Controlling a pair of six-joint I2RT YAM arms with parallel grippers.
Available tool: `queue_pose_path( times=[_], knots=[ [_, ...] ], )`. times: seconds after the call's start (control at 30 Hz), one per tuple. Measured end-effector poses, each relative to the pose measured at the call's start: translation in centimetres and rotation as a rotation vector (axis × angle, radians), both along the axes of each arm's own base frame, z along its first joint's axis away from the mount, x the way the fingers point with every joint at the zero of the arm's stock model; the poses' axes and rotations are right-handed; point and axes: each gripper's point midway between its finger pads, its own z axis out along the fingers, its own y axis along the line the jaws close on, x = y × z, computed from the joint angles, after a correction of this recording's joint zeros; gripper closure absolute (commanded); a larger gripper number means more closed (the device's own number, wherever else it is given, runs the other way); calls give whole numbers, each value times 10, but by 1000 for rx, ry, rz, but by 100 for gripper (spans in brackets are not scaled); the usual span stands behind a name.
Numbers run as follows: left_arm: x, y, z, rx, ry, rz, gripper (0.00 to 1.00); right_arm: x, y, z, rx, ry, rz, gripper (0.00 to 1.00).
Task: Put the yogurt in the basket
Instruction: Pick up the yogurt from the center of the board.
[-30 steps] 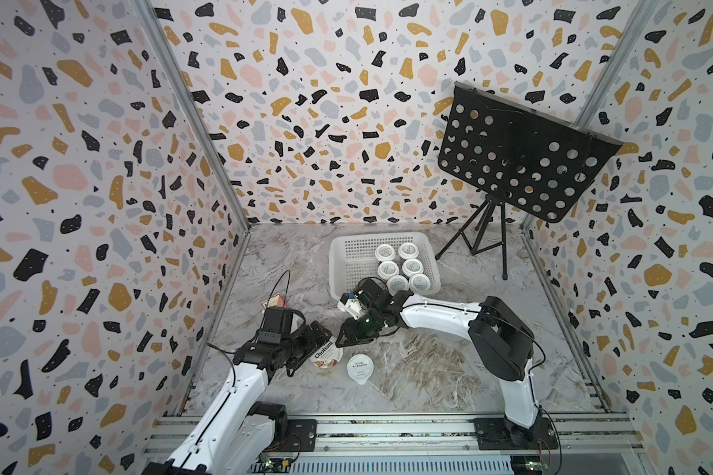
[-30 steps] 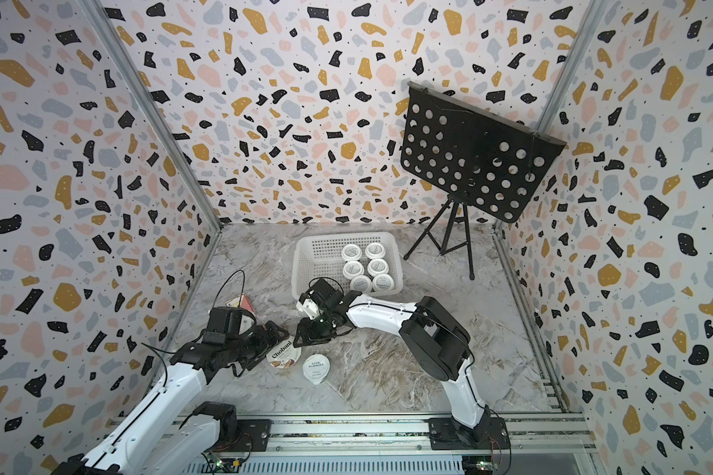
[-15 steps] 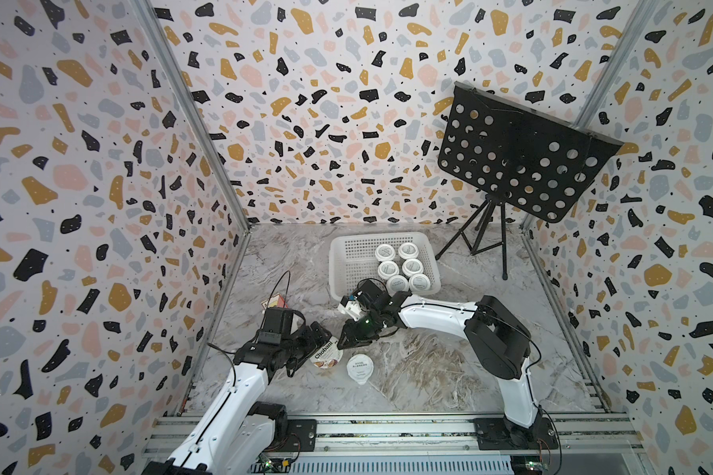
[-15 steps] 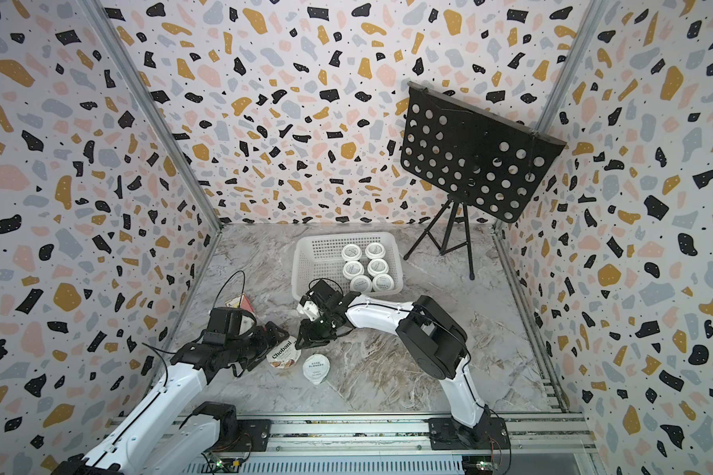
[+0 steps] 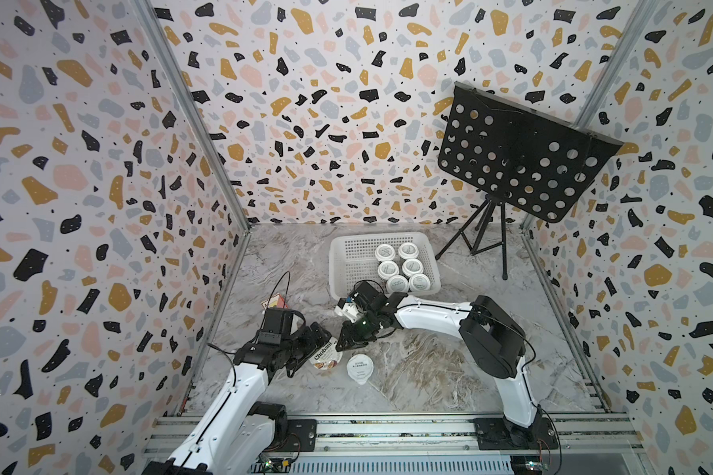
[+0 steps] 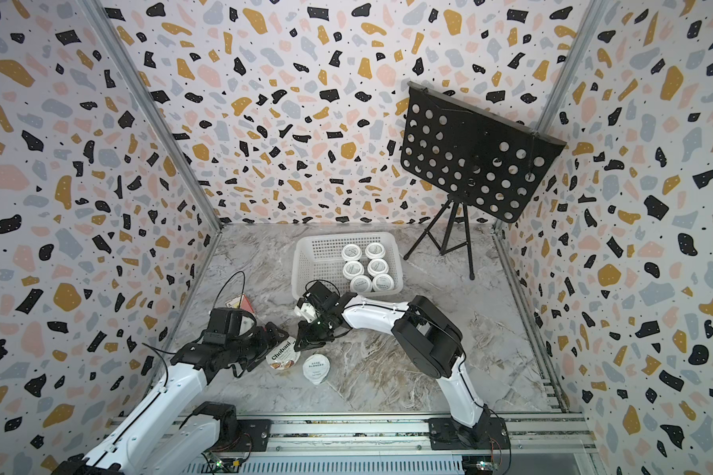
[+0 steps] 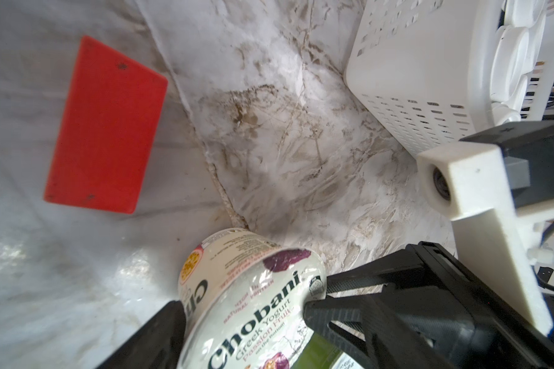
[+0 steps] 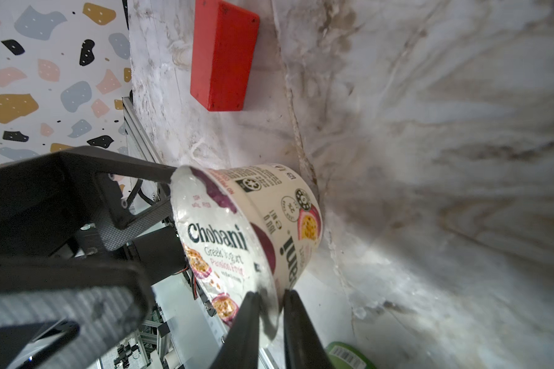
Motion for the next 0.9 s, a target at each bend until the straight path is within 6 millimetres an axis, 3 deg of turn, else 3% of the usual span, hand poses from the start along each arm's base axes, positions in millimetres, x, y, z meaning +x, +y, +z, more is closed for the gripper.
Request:
queue_pose_path(
  times=[0.4, 0.5, 0.7, 0.9],
  knots=[
    [-1, 5, 3, 26, 1, 11, 8, -1, -2, 1, -16, -4, 11, 92],
    [3, 12, 20, 68, -36, 23, 7, -1, -5, 2, -30, -13, 18, 92],
    [23, 35, 82, 175, -197, 87, 6, -1, -16, 17, -58, -43, 26, 91],
    [32, 58, 112, 274, -252, 146, 5, 6, -24, 70, -18, -122, 25, 91]
  ],
)
